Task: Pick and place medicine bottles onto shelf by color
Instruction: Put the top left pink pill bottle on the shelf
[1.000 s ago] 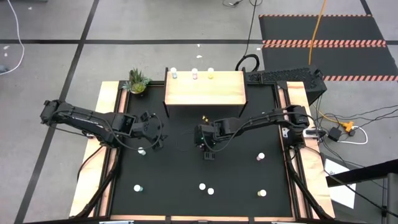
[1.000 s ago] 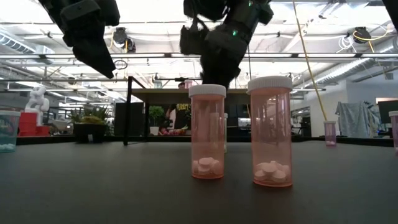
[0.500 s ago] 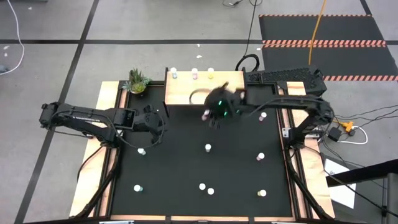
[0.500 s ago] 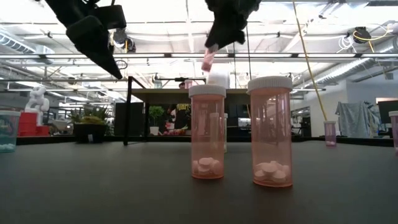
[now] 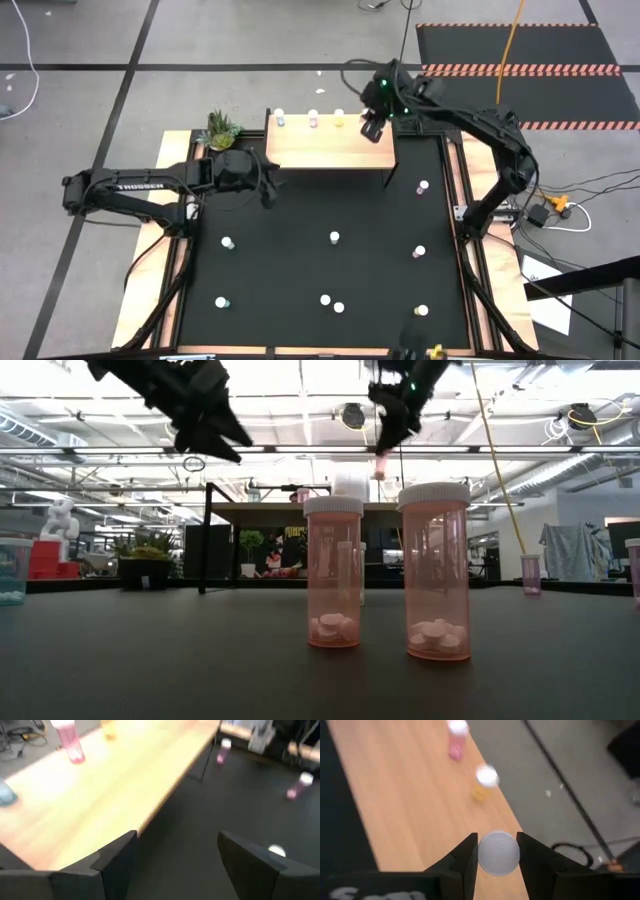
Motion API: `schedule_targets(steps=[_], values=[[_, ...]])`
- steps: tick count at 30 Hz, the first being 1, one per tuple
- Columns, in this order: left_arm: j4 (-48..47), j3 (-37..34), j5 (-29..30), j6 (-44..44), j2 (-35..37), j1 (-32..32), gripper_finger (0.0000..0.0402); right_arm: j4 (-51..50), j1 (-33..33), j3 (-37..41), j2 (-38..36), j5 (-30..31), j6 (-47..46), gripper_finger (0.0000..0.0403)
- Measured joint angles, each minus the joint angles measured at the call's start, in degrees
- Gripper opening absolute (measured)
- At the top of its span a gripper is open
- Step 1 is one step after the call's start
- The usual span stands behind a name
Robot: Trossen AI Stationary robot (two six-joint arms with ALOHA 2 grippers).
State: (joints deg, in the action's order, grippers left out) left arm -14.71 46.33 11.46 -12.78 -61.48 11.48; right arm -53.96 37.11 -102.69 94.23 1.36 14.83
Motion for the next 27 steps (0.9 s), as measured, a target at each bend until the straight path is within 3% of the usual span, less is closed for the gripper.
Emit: schedule_targets(steps=[4, 12, 27], values=[[2.7, 0.0, 0.2, -1.1, 0.0, 0.9, 0.0273, -1.0, 4.2, 0.0, 3.0, -4.4, 1.5, 0.0116], [2.6, 0.0, 0.7, -3.0, 0.0, 1.4, 0.0273, -0.8, 6.4, 0.0, 7.9, -4.5, 4.8, 0.0116], [2.5, 0.0, 0.8, -5.4, 0.0, 1.4, 0.0273, -0.6, 7.2, 0.0, 8.6, -4.6, 5.5, 0.0116]])
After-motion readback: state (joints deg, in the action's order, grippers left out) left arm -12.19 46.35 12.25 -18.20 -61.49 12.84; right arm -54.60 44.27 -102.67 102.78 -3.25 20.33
